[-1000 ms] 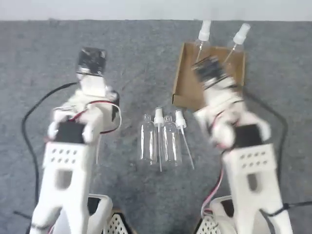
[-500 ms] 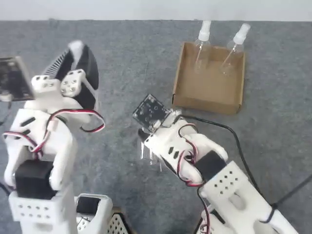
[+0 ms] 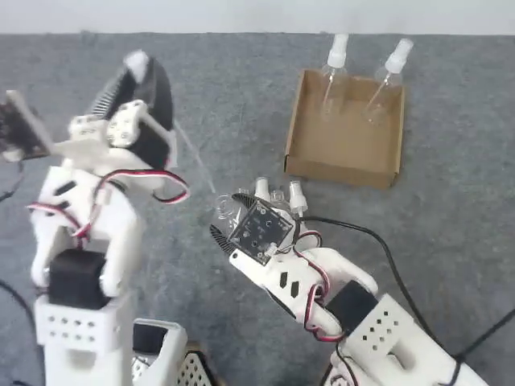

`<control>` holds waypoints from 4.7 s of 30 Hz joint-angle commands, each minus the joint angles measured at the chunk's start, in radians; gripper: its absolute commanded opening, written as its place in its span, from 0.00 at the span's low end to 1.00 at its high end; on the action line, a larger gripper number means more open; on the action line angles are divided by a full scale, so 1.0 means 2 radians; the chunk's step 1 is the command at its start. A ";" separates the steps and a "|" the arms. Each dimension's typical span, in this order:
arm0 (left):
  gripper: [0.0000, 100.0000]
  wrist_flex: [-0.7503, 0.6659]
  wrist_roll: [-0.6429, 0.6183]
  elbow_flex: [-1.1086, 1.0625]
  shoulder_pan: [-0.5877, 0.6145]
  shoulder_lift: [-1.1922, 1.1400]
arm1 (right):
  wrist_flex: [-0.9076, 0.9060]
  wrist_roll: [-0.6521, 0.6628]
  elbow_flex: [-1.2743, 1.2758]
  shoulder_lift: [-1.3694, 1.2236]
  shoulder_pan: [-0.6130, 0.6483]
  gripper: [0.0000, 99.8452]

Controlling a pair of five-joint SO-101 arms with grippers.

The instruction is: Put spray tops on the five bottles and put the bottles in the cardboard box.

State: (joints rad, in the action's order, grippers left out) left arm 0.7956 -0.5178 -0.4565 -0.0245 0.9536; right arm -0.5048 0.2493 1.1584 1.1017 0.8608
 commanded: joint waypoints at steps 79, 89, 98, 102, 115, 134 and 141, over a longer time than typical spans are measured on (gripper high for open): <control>0.26 0.032 0.236 -0.374 -0.098 0.189 | -0.074 -0.135 -0.282 -0.133 -0.093 0.01; 0.26 0.035 0.236 -0.375 -0.101 0.189 | -0.085 -0.085 -0.294 -0.134 -0.145 0.00; 0.26 0.035 0.236 -0.376 -0.097 0.189 | -0.160 0.005 -0.366 -0.135 -0.283 0.00; 0.25 0.033 0.236 -0.382 -0.097 0.190 | -0.147 0.028 -0.368 -0.171 -0.347 0.00; 0.01 -0.005 0.235 -0.400 0.025 0.190 | 0.053 0.027 -0.368 -0.367 -0.425 0.01; 0.01 -0.020 0.235 -0.421 0.028 0.190 | 0.237 -0.010 -0.385 -0.532 -0.339 0.01; 0.01 -0.020 0.235 -0.421 0.028 0.190 | 0.237 -0.011 -0.446 -0.602 -0.336 0.01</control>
State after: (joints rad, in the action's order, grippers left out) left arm 0.7864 -0.0545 -1.3096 0.0261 1.3157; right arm -0.0614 0.2432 0.3590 -0.1028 0.1826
